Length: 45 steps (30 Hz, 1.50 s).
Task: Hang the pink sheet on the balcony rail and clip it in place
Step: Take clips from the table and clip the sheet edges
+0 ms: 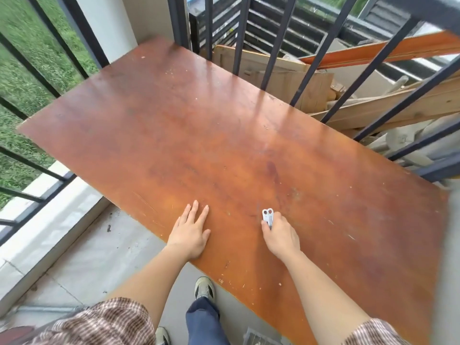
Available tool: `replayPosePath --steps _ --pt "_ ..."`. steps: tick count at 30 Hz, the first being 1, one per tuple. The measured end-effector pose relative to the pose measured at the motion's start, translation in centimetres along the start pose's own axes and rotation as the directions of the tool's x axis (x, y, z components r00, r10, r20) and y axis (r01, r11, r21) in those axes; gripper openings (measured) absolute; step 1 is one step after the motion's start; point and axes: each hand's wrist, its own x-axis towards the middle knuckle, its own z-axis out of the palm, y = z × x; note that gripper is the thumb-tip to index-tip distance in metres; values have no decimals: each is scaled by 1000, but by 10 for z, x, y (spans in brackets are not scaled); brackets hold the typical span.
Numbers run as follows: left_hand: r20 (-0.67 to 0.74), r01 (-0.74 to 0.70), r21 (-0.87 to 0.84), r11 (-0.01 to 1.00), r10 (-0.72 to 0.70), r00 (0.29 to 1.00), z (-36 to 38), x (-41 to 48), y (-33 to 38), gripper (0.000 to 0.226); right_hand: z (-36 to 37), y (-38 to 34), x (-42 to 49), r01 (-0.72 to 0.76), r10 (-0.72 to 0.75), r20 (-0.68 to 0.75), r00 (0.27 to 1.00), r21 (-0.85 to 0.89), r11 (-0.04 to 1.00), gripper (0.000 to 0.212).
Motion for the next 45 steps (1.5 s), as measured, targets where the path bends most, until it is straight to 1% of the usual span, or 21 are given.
replayPosePath --steps 2,6,9,11,15,18,20,24,26,28,30,32,34,36,38,39,41,43,45 --pt "42 35 -34 999 -33 999 -12 -1 2 61 -1 -13 -2 40 -41 19 999 57 998 31" --pt "1 169 -244 955 -174 985 -25 -25 -9 60 -4 -61 -10 164 -177 58 982 179 970 25" --pt "3 250 -330 910 -263 965 -30 -59 -36 57 0 -104 -25 266 -293 119 949 201 943 23" --pt "-34 287 -373 882 -322 946 -34 -86 -59 54 6 -134 -41 331 -364 150 919 206 921 25" --pt "-127 357 -467 809 -461 878 -39 -150 -115 46 27 -191 -91 471 -503 179 846 194 860 23" --pt "-174 411 -534 739 -572 802 -35 -207 -164 43 48 -235 -142 548 -586 175 791 223 806 21" --pt "-190 437 -589 680 -642 743 -26 -251 -198 41 63 -266 -184 607 -652 183 736 247 755 24" --pt "-195 426 -737 524 -770 608 0 -357 -255 36 110 -323 -281 750 -788 228 571 245 614 29" --pt "-193 398 -806 439 -830 524 19 -417 -281 32 139 -348 -335 807 -837 273 475 245 538 31" --pt "-152 356 -875 328 -884 442 40 -479 -304 29 172 -370 -390 859 -877 311 366 249 447 32" --pt "-112 320 -918 233 -928 355 62 -541 -324 26 203 -387 -447 910 -899 349 262 220 351 32" --pt "-82 300 -940 165 -960 269 81 -601 -343 26 233 -402 -505 945 -909 379 173 197 262 33" --pt "-42 261 -962 85 -985 167 99 -660 -358 28 259 -416 -563 967 -908 411 84 188 174 36" --pt "-5 207 -978 20 -997 73 118 -715 -375 29 286 -431 -618 976 -890 456 19 185 116 38" --pt "22 162 -987 -24 -1000 -14 137 -768 -388 30 310 -443 -672 979 -865 498 -63 200 43 34" --pt "28 137 -990 -35 -998 -54 145 -792 -394 29 322 -450 -699 978 -848 516 -118 208 -10 32" --pt "52 93 -994 -65 -990 -134 162 -838 -407 29 344 -465 -753 966 -811 539 -228 227 -121 33" --pt "76 40 -996 -85 -978 -192 180 -881 -419 30 364 -479 -808 940 -765 555 -327 279 -199 35" --pt "93 -25 -996 -90 -967 -236 198 -922 -436 28 389 -495 -862 913 -723 566 -397 321 -250 35"
